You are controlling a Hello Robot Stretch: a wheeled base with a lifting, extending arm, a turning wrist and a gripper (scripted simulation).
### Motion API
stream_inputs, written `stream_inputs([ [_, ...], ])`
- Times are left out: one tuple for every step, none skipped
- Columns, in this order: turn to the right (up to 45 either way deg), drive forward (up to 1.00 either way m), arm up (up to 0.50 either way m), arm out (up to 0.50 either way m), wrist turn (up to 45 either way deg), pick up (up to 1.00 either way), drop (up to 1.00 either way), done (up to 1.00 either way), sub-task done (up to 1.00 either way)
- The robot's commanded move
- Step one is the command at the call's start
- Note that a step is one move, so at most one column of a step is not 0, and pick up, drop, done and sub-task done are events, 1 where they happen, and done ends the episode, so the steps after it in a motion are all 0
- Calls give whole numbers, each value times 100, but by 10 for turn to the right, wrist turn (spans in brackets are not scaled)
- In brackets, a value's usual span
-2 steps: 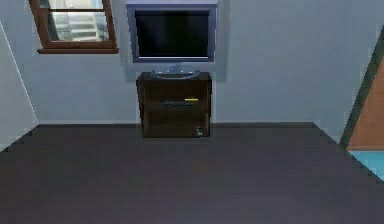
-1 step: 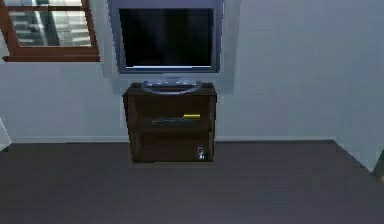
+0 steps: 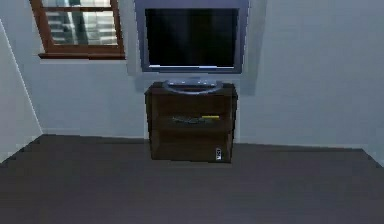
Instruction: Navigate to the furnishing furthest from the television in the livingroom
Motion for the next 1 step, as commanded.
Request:
stream_inputs([
  [0, 100, 0, 0, 0, 0, 0, 0, 0],
])
